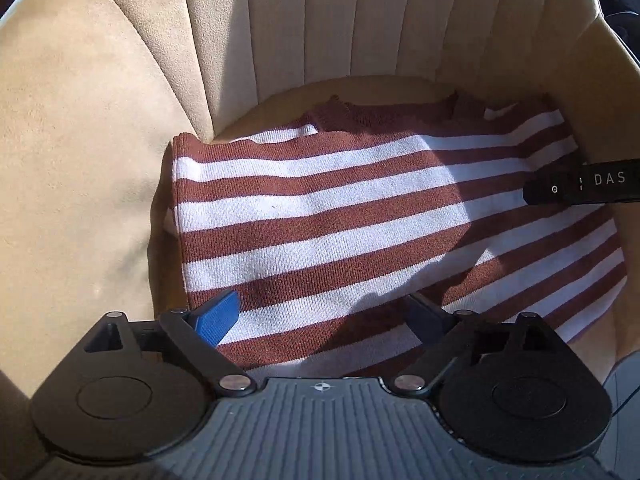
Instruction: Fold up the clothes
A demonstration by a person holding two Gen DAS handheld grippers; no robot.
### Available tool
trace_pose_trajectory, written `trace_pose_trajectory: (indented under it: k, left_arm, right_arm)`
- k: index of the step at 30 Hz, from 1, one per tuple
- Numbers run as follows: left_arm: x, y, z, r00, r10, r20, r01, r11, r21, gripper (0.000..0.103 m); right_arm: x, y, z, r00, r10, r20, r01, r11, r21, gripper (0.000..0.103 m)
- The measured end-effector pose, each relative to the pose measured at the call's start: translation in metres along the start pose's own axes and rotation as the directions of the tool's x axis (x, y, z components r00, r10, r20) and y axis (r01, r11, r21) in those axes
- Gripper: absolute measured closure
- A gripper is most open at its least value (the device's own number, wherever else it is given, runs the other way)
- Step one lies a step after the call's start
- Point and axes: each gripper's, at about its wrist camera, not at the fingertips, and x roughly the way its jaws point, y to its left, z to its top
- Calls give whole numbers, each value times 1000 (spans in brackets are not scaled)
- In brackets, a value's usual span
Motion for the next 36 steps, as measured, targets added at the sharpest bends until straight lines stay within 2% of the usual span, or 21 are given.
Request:
trace_pose_trajectory:
  k: [5,7,9,14,18,21,24,25,27,30,33,36]
  left_arm:
    - [-40,-3,6,999,24,29,-23,999,-28,11]
    - [-60,-7,9,998,35,44,-34,999,-32,11]
    - [-83,-13,13,997,60,56,-58,998,-38,10]
    - [-135,-22,22,994,74,78,-66,994,-92,5]
    - [-158,-30,22,994,62,86,-55,995,-88,4]
    - [-162,-31,18,996,25,88,-18,997,-77,3]
    - [-141,-25,-3,997,-7,75,11,999,-47,3]
    - [-129,-25,-14,998,6,58,-5,1000,-19,4]
    - [-102,-30,-41,999,53,13,-54,996,77,4]
    - [-67,-44,-82,993,115,-9,-108,956,271,8]
    - [-41,-52,-102,989,149,9,-142,917,373,10]
    - [-21,-60,-107,985,165,44,-167,879,447,10]
  right_arm:
    - [-52,-7,-21,998,-35,42,36,999,-10,36]
    - [-77,-7,-29,997,-57,61,58,998,-13,28]
    - [-105,-7,-34,994,-65,93,65,998,6,14]
    - [-172,0,-42,982,-61,177,54,998,45,1]
    - [-215,4,-51,975,-49,216,43,999,32,1]
    - [-225,2,-59,977,-21,212,11,999,49,1]
    - [-206,-12,-73,982,68,179,-96,984,153,4]
    - [-196,-19,-78,982,91,163,-123,972,200,7]
    - [-159,-37,-95,984,128,123,-163,929,333,23]
    - [-108,-65,-122,983,151,107,-184,834,520,32]
    - [-68,-85,-144,978,166,128,-210,737,642,40]
    - [-40,-96,-158,976,169,139,-218,687,694,42]
